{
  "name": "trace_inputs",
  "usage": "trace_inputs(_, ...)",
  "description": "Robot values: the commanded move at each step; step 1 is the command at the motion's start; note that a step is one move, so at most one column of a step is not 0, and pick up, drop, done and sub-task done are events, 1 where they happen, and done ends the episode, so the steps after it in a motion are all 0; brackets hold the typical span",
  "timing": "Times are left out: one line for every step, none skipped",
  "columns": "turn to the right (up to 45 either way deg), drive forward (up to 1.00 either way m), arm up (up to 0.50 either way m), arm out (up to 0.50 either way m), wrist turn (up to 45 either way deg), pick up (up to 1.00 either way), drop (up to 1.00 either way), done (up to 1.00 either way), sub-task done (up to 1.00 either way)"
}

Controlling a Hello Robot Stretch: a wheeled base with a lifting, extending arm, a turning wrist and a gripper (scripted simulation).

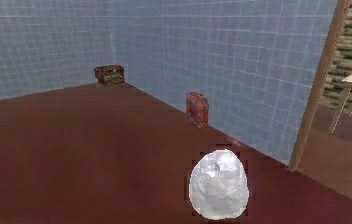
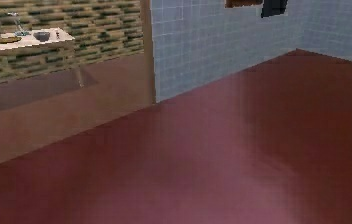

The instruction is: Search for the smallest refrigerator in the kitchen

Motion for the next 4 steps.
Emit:
trace_inputs(-30.0, 0.0, 0.0, 0.0, 0.0, 0.0, 0.0, 0.0, 0.0)
trace_inputs(0.0, 1.0, 0.0, 0.0, 0.0, 0.0, 0.0, 0.0, 0.0)
trace_inputs(-15.0, 0.0, 0.0, 0.0, 0.0, 0.0, 0.0, 0.0, 0.0)
trace_inputs(0.0, 0.05, 0.0, 0.0, 0.0, 0.0, 0.0, 0.0, 0.0)
